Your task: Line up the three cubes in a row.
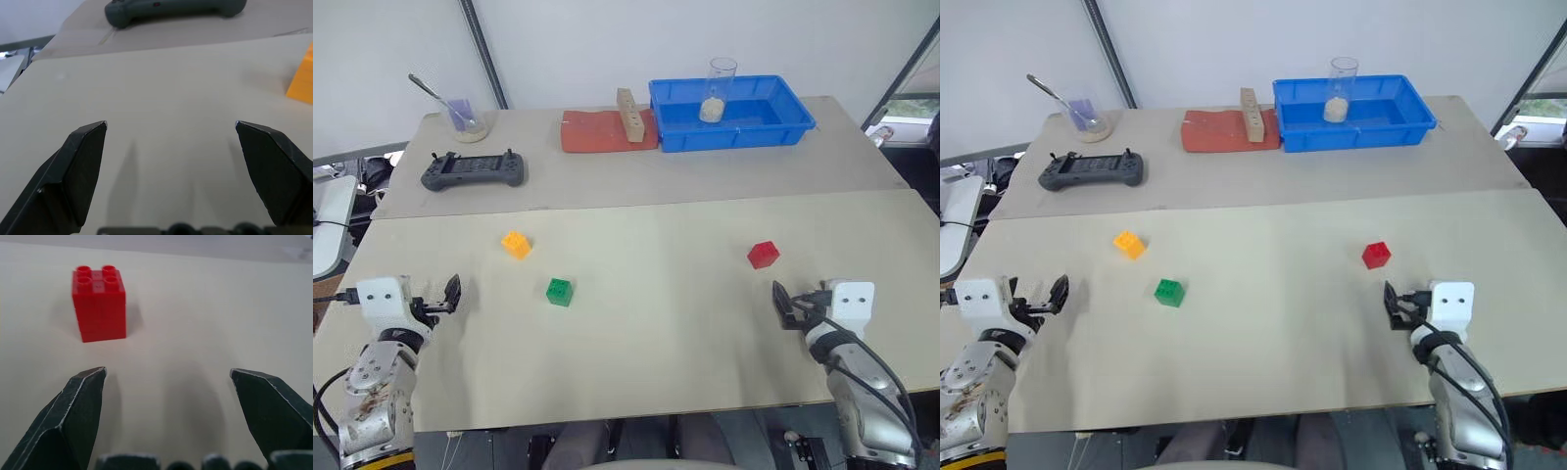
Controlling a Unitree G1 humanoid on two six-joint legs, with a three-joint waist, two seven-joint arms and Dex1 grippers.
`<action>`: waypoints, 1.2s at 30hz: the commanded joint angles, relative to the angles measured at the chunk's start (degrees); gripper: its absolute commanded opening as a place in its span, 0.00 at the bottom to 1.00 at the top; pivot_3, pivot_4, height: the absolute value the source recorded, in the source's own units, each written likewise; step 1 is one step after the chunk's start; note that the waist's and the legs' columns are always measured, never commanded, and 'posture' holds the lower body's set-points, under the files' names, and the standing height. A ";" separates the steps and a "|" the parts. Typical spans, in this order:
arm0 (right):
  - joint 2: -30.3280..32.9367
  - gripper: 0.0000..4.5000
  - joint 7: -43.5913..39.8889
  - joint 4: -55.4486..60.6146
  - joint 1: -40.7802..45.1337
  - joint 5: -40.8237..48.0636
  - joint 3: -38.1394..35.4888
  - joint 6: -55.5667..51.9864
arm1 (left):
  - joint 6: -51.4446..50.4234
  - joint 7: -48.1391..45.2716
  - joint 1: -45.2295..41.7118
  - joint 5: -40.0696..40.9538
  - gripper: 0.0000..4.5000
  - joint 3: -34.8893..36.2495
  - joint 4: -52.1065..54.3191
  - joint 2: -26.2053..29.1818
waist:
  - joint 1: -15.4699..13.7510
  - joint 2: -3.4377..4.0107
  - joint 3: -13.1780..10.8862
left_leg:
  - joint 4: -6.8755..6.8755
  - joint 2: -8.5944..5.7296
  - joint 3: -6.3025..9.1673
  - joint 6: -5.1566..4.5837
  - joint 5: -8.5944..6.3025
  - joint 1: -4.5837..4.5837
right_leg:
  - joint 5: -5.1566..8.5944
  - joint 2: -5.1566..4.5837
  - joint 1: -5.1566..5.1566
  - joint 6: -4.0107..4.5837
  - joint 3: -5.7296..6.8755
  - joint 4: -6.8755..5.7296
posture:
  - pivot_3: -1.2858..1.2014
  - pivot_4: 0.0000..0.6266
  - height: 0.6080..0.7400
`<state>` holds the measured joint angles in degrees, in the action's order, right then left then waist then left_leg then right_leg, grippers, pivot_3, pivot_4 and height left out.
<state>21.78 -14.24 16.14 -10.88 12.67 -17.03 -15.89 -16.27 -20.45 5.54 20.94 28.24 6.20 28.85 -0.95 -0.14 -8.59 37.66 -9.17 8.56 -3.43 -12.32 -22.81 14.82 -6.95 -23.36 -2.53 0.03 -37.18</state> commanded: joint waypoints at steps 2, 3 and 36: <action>2.94 1.00 -4.85 7.82 -3.36 2.83 -0.92 -2.28 | -4.38 -10.07 -4.87 7.22 0.99 1.95 6.28 9.98 | -0.11 -0.04 -0.02 | 0.00 0.06 0.00 0.01 0.01 -0.04 | -0.01 0.12 -0.07 0.01 -0.12 0.03 | 0.52 0.24 1.00; 3.63 1.00 -5.97 8.77 -3.92 3.37 -0.72 -2.70 | -6.42 -13.95 -7.08 9.21 0.99 0.46 7.26 13.40 | -0.12 -0.04 -0.03 | 0.00 0.05 0.00 0.01 0.01 -0.03 | 0.00 0.14 -0.05 0.01 -0.19 0.02 | 0.52 0.24 1.00; -0.90 0.94 -4.21 -17.23 22.26 -1.93 6.66 3.82 | -7.71 -51.32 -42.67 8.24 1.00 -34.26 2.73 12.13 | 1.65 -0.12 -0.13 | -0.77 0.24 -1.25 -0.32 0.41 -0.05 | -0.11 0.57 -0.89 0.13 -2.04 -0.49 | 0.52 0.24 1.00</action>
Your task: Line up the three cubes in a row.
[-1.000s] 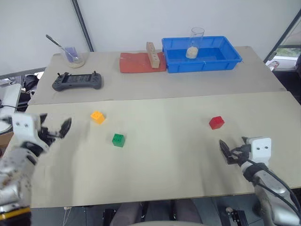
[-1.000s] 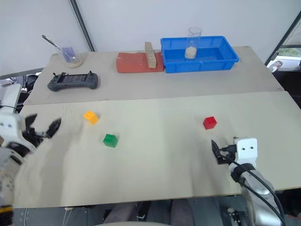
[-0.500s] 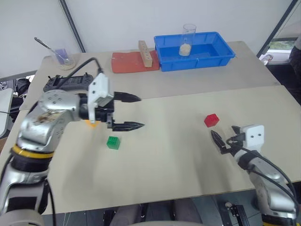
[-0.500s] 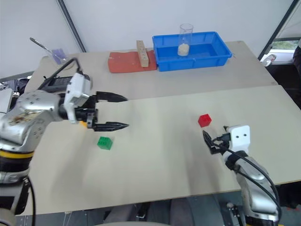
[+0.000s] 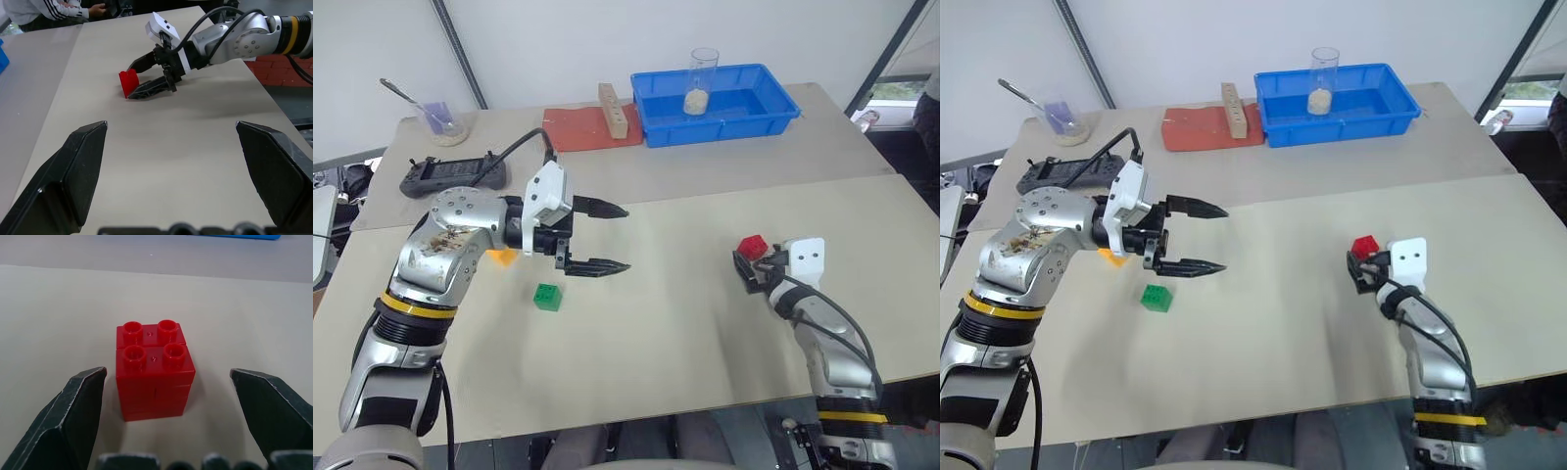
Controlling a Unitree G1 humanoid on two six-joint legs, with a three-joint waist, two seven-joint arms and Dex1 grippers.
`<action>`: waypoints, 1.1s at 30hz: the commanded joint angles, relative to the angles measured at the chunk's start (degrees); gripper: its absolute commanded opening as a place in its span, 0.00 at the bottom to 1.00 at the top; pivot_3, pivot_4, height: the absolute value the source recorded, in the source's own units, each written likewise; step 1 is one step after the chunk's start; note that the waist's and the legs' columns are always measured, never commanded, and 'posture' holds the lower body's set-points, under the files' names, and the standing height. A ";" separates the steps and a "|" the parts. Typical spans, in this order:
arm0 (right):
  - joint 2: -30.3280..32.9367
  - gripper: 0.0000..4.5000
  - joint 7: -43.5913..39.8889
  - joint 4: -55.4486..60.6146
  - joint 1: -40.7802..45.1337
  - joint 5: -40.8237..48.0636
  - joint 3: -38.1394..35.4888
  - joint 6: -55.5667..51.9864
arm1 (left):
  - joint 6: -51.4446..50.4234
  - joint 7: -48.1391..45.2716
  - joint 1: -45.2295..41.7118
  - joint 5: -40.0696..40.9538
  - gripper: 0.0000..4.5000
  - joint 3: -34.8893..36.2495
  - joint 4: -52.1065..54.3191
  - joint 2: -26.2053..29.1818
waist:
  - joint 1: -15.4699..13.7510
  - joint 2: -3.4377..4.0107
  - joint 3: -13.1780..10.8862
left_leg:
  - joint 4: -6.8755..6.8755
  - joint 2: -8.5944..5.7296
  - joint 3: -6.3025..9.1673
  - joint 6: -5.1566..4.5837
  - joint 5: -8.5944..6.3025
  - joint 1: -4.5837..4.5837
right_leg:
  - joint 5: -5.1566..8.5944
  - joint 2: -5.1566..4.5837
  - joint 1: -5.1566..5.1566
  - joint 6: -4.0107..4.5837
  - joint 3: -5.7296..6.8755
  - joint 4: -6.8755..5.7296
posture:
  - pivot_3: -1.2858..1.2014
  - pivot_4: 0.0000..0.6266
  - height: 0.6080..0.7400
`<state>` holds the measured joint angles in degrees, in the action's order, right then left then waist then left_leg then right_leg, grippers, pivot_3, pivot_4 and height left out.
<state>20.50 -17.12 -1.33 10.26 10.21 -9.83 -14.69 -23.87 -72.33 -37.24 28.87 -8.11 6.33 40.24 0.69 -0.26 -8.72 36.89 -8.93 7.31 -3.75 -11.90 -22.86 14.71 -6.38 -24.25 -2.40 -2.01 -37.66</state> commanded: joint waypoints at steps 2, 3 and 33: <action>0.68 0.82 -2.85 0.01 1.22 1.23 -0.52 2.71 | -0.66 0.88 0.52 0.48 1.00 2.38 3.24 0.93 | 0.03 0.00 0.00 | 0.00 0.00 -0.01 0.00 0.00 0.01 | 0.00 0.01 0.00 0.00 -0.02 0.00 | 0.52 0.24 1.00; 0.79 0.75 -3.19 0.01 1.20 1.18 -0.53 2.81 | -0.79 1.02 0.70 0.45 1.00 2.45 3.42 1.01 | 0.04 0.00 0.00 | 0.00 0.01 -0.01 -0.01 0.00 0.01 | 0.00 0.01 0.00 0.00 -0.02 -0.01 | 0.52 0.24 1.00; 14.68 0.32 -74.69 -32.81 27.80 3.01 20.95 28.94 | 3.24 -1.49 17.33 0.18 1.00 5.42 13.69 6.76 | 0.10 -0.15 -0.09 | 0.10 0.33 -0.20 -0.09 -0.07 0.03 | -0.07 0.20 0.04 0.10 -0.06 0.09 | 0.52 0.24 1.00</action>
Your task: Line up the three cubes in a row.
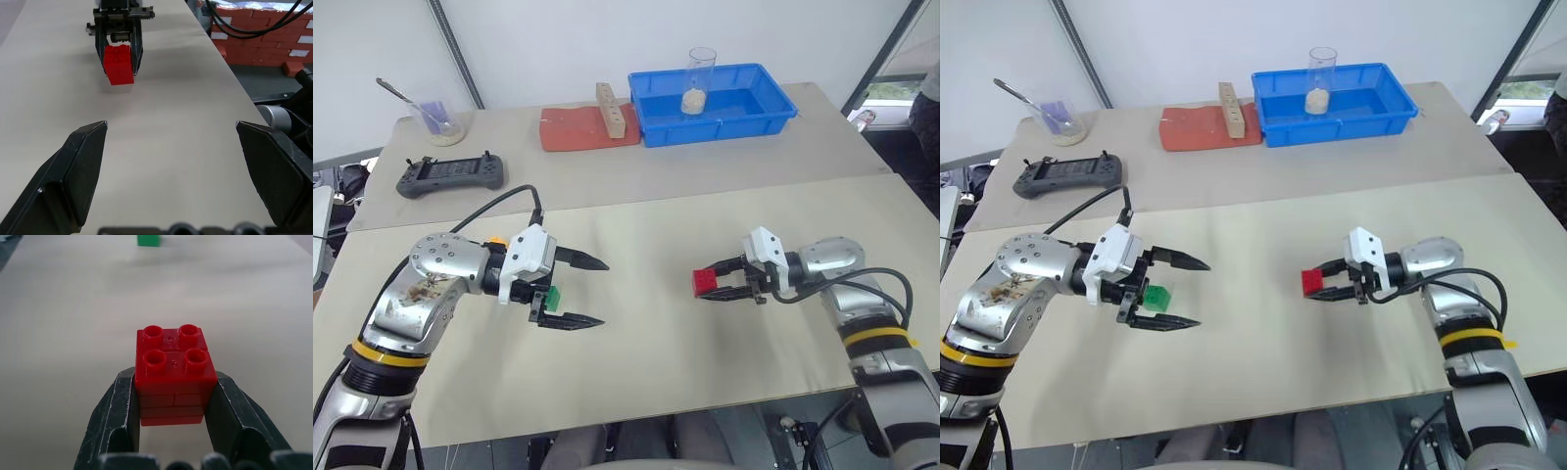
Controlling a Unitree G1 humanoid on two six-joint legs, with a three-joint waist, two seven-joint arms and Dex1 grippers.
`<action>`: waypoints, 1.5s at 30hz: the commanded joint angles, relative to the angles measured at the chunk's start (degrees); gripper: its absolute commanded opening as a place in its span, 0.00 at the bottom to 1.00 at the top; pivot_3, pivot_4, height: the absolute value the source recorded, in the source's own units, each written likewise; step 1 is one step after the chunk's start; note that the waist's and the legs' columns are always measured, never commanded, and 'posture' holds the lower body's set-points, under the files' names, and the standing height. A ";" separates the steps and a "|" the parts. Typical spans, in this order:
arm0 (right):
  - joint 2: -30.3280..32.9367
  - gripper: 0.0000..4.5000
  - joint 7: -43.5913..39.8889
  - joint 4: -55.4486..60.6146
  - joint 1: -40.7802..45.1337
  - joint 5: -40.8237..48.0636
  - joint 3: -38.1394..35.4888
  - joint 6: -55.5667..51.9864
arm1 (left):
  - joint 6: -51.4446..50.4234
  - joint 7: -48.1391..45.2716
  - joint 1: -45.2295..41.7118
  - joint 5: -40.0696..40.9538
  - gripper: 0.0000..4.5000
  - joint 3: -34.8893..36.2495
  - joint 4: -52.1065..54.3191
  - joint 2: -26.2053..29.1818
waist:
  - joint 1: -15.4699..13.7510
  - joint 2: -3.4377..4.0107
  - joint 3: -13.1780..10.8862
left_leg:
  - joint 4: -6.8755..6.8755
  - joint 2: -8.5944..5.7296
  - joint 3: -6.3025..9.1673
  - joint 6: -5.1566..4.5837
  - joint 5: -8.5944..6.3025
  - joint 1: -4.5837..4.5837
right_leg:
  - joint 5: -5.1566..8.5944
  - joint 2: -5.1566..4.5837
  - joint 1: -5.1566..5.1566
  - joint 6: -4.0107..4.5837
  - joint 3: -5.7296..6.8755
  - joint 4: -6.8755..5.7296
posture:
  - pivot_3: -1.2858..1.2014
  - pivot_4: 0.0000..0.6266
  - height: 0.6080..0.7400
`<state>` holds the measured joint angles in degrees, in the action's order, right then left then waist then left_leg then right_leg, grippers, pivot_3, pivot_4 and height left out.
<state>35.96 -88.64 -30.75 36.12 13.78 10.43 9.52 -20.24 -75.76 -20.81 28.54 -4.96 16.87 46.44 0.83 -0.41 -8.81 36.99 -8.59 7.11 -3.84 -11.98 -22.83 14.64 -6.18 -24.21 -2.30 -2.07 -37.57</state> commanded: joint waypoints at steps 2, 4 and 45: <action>-1.41 0.32 -3.80 -6.78 3.20 -1.32 1.73 7.86 | -0.71 3.19 1.94 0.33 1.00 2.71 4.02 0.79 | -0.11 0.00 0.00 | 0.00 0.06 0.00 0.02 0.00 0.00 | -0.02 0.02 -0.01 0.04 0.00 -0.01 | 0.52 0.24 1.00; -1.88 0.32 -3.86 -9.23 4.35 -1.22 2.46 7.59 | -0.92 4.25 2.67 0.20 1.00 2.96 4.68 0.93 | -0.16 0.00 0.00 | -0.01 0.10 0.00 0.03 0.01 0.00 | -0.03 0.08 -0.03 0.05 0.03 -0.02 | 0.52 0.24 1.00; 3.20 1.00 29.17 54.31 7.33 36.07 -7.89 -59.62 | -0.29 51.58 37.06 -11.64 1.00 12.84 17.83 -26.99 | -3.05 -0.07 -0.02 | 0.18 0.59 -0.33 0.56 -0.43 -0.04 | -0.37 0.09 0.07 0.19 -0.13 0.51 | 0.52 0.24 1.00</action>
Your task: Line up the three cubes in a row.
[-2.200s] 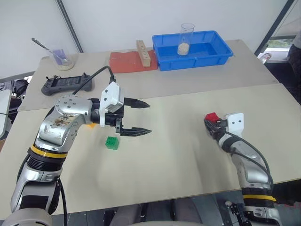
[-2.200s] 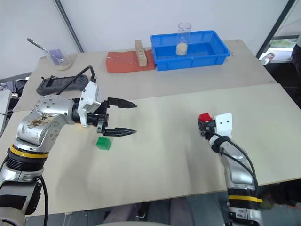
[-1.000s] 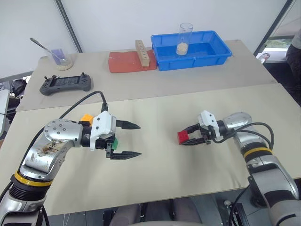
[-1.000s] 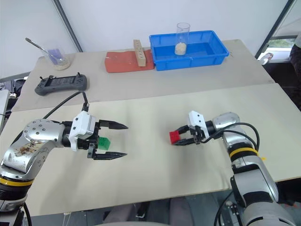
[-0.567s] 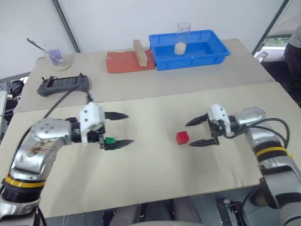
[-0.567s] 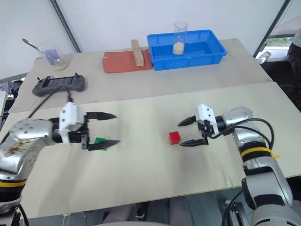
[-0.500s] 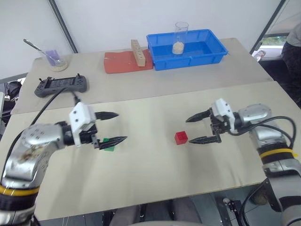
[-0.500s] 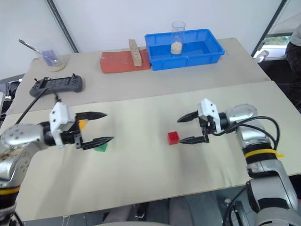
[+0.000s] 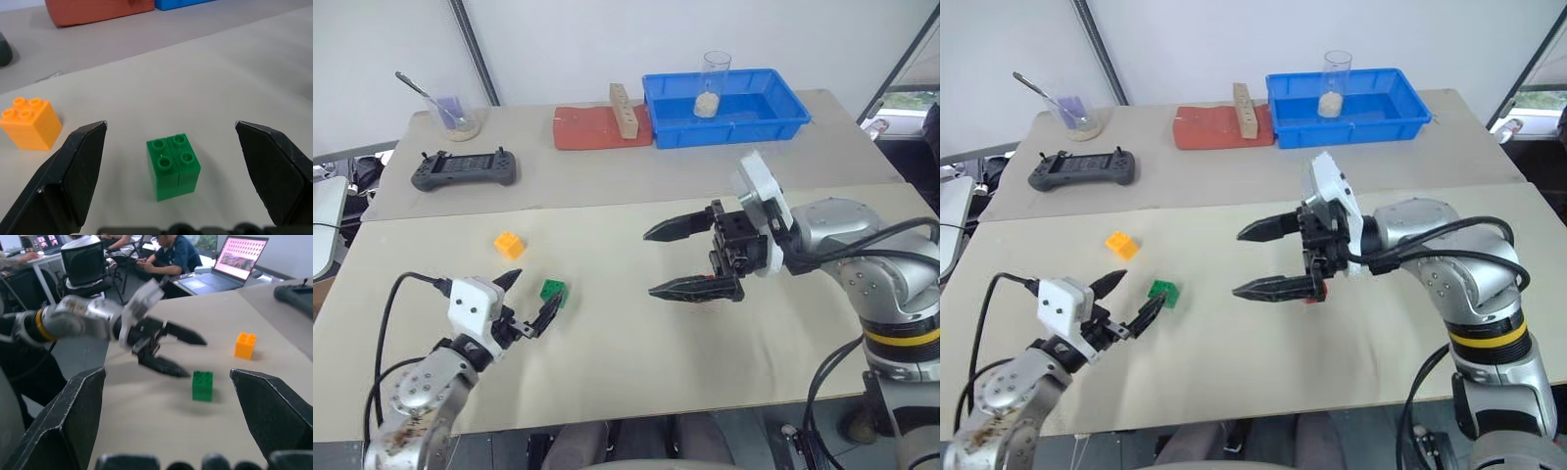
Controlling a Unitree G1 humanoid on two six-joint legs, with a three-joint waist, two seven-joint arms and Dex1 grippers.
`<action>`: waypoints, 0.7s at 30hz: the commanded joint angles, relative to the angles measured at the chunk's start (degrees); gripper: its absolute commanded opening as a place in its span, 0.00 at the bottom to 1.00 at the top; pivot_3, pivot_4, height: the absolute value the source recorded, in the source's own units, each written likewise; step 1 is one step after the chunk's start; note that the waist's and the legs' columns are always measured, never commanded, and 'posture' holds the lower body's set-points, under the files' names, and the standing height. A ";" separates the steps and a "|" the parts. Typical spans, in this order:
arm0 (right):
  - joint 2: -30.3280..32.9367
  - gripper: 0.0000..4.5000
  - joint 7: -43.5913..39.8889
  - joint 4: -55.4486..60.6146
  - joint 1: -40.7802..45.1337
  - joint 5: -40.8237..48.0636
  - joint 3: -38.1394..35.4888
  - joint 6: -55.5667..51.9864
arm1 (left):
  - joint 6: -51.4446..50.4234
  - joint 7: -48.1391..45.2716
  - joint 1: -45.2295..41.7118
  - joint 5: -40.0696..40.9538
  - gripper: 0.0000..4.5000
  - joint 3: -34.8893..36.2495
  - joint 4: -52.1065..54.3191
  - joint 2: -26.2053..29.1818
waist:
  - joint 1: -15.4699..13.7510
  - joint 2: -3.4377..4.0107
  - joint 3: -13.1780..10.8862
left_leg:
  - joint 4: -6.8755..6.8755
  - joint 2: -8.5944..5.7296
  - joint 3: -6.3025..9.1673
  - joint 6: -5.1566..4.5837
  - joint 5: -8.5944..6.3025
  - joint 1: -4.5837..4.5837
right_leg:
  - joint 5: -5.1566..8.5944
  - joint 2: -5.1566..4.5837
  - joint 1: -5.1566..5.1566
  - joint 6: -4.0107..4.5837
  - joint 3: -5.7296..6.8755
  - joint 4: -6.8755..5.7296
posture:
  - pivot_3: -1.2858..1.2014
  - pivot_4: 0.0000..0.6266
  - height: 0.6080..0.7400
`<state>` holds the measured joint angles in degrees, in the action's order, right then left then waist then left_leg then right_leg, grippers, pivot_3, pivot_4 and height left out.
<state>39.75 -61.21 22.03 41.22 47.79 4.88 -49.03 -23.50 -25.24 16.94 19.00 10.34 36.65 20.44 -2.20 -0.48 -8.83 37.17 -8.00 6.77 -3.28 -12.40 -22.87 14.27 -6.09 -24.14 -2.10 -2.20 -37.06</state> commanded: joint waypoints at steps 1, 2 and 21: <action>-0.78 1.00 2.27 1.46 2.66 2.30 -2.40 -1.38 | 3.69 1.12 -1.08 -2.69 1.00 -3.16 -3.00 -1.35 | -0.04 -0.01 0.00 | 0.00 0.00 -0.03 -0.01 0.00 -0.01 | 0.00 0.01 -0.02 0.00 0.02 0.00 | 0.52 0.24 1.00; -0.87 1.00 2.73 1.59 2.97 2.54 -2.52 -1.62 | 4.37 1.26 -1.87 -3.14 1.00 -3.75 -4.76 -1.77 | -0.05 -0.01 0.00 | -0.01 0.01 -0.03 -0.03 0.01 0.00 | 0.00 0.01 -0.02 0.00 0.04 -0.01 | 0.52 0.24 1.00; 0.24 1.00 5.58 4.40 2.54 0.11 -3.49 0.91 | 9.93 1.63 -5.67 -5.61 0.29 -4.92 -12.83 -2.10 | -0.01 -0.02 0.00 | 0.00 0.04 -0.23 -0.22 -0.03 -0.01 | -0.01 0.00 -0.10 -0.02 0.08 -0.01 | 0.52 0.24 1.00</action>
<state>39.47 -56.02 24.46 43.70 48.85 3.06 -50.54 -14.64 -22.32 12.79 12.89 4.65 22.69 17.06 -2.20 -0.50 -8.83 37.17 -7.97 6.54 -3.50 -12.43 -22.89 14.26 -6.09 -24.24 -2.12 -2.12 -37.07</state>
